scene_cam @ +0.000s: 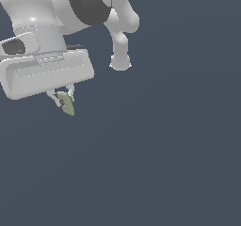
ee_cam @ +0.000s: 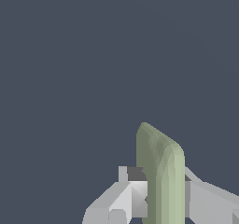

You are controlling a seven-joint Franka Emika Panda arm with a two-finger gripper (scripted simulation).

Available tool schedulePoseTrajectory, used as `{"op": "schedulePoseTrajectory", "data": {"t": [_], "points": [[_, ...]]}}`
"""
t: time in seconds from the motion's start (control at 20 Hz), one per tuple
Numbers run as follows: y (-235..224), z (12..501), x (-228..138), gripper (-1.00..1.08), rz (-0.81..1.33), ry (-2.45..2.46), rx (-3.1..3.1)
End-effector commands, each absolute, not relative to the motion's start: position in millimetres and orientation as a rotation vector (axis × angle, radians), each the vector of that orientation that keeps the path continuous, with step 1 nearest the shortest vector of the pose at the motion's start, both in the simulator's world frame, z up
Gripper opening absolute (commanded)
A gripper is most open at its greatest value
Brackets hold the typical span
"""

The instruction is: Pick up the object and move it to a goal position.

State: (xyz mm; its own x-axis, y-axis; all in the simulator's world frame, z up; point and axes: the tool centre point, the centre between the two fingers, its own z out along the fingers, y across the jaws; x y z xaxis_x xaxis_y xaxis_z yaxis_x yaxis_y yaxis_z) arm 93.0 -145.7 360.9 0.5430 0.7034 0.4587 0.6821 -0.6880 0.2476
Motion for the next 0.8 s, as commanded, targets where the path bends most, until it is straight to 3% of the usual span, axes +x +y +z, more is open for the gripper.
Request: {"op": "schedulePoseTrajectory", "data": {"t": [0.0, 0.75], "points": [[-159.4, 384.7, 95.2, -1.00, 0.897, 1.248, 2.693], [-226.2, 490.4, 99.0, -1.00, 1.152, 1.344, 2.545]]}}
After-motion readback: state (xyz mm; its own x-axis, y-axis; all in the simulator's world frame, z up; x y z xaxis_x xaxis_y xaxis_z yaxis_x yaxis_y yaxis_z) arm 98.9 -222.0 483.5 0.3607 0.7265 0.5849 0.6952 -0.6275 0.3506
